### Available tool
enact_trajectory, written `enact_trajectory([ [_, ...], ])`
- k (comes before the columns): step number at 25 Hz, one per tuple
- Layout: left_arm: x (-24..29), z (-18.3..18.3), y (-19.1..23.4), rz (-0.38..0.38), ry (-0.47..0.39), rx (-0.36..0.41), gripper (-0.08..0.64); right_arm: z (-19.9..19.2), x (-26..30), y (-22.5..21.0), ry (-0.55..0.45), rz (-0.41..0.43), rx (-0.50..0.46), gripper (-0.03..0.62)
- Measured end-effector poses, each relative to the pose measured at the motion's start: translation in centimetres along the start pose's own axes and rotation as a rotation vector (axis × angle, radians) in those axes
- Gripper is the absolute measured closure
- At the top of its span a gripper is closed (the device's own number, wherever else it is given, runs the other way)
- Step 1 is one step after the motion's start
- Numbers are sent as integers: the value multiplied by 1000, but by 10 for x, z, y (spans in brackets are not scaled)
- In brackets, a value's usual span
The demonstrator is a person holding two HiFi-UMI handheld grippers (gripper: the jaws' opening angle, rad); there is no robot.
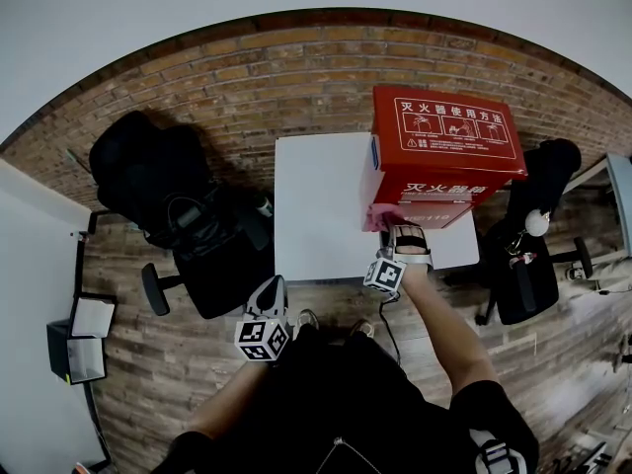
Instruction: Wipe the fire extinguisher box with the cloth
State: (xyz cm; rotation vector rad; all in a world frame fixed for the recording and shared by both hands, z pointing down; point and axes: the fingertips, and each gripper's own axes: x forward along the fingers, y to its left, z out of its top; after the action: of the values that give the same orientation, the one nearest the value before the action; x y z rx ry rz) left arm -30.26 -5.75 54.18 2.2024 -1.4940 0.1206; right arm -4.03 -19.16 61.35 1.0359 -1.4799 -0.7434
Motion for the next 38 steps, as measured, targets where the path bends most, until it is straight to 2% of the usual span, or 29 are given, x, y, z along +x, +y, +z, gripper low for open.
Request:
enact_trajectory([
  [19, -2, -6, 7, 40, 9, -11, 541, -6, 17, 36, 12, 68, -22, 480],
  [38, 3, -13, 16, 71, 26, -31, 541, -11, 39, 83, 38, 174, -28, 480],
])
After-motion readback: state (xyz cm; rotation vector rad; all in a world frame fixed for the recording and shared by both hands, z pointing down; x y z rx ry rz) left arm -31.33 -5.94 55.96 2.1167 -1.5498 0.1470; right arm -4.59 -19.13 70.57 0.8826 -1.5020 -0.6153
